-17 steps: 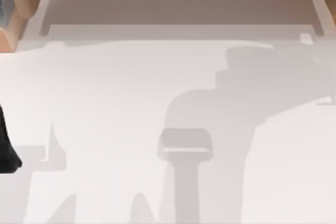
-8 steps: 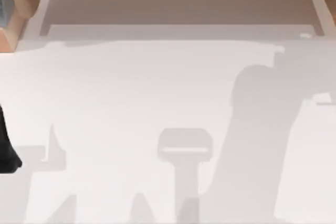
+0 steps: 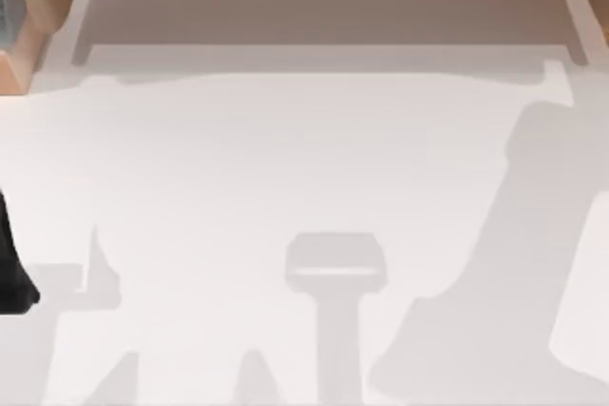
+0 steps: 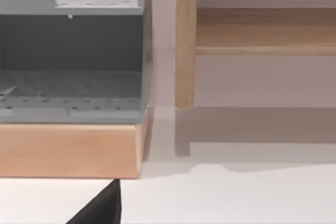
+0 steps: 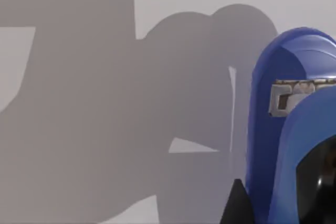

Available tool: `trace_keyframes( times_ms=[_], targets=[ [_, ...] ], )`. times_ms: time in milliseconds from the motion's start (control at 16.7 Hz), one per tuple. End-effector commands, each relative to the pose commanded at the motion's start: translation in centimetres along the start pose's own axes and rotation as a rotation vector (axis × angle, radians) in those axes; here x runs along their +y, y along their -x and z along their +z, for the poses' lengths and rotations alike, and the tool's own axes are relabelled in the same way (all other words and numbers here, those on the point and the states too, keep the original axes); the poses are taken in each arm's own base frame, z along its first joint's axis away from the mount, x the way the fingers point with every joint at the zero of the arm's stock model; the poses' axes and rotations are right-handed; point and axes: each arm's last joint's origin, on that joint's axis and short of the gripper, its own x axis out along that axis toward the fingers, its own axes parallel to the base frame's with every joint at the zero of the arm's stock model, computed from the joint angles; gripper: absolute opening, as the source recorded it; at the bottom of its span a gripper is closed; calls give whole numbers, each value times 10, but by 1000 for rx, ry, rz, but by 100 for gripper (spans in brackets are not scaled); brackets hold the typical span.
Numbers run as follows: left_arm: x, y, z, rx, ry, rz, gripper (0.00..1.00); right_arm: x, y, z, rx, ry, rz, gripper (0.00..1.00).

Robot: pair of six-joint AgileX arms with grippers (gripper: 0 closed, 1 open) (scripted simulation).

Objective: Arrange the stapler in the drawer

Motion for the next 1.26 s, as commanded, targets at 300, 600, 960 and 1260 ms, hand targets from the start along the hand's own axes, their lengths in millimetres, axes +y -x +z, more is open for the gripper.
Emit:
trace_keyframes(
  times_ms=[300, 600, 960, 1260],
  targets=[
    [0, 0, 0, 0, 0, 0, 100, 0, 0, 0, 0, 0, 0, 23],
    [0, 0, 0, 0, 0, 0, 100, 0, 0, 0, 0, 0, 0, 60],
    [0, 0, 0, 0, 0, 0, 100, 0, 0, 0, 0, 0, 0, 100],
    [0, 0, 0, 0, 0, 0, 100, 0, 0, 0, 0, 0, 0, 100]
  ],
)
